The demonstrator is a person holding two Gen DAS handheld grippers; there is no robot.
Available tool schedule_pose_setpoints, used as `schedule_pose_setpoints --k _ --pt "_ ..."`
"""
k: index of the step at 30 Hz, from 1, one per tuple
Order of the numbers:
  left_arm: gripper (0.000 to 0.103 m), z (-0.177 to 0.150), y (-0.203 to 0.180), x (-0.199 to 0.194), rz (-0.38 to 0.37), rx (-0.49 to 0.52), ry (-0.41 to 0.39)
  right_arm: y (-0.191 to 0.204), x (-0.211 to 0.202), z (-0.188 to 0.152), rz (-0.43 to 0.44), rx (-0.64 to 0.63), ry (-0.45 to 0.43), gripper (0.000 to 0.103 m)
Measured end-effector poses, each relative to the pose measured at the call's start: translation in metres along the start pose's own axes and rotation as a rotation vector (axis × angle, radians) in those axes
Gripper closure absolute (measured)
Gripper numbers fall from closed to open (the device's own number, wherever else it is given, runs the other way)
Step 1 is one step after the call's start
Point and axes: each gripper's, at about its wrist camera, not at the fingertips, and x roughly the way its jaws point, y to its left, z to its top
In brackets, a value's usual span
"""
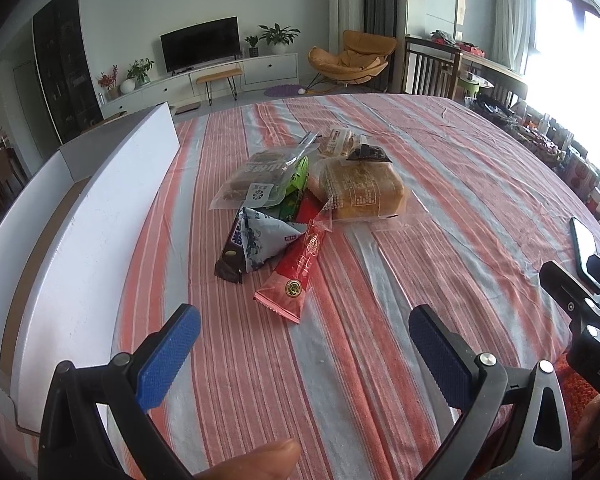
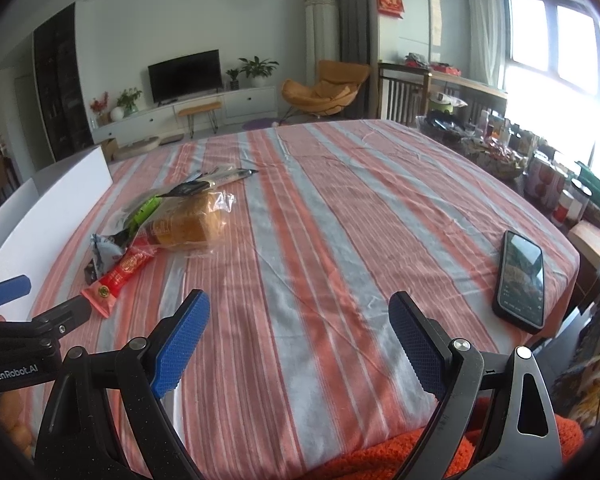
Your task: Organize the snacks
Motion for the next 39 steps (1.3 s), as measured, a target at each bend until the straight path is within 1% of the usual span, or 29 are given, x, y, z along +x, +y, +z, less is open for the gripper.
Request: schedule_pose_setpoints --k 12,16,19,28,39 --pt "0.0 -0.006 0.004 0.015 0.004 -0.004 0.058 0.002 0.001 -0.001 0.001 -0.004 0.003 0.01" --pt "0.0 -0.01 0.007 0.027 0.02 -0.019 0.091 0.002 0.001 -0.001 0.001 -0.003 0.004 0.01" --pt "0.0 -0.013 0.01 0.034 0.016 -0.03 0.119 0.002 0.002 -0.001 0.001 -0.003 0.005 0.01" --pt "0.0 -0.023 0.011 0.053 0.023 -0.015 0.185 0.003 0.004 -0.002 0.006 -0.001 0.016 0.01" --pt "0.0 -0.03 0.009 0.065 0.023 -0.009 0.237 0.002 0.005 -0.002 0.009 0.003 0.019 0.01"
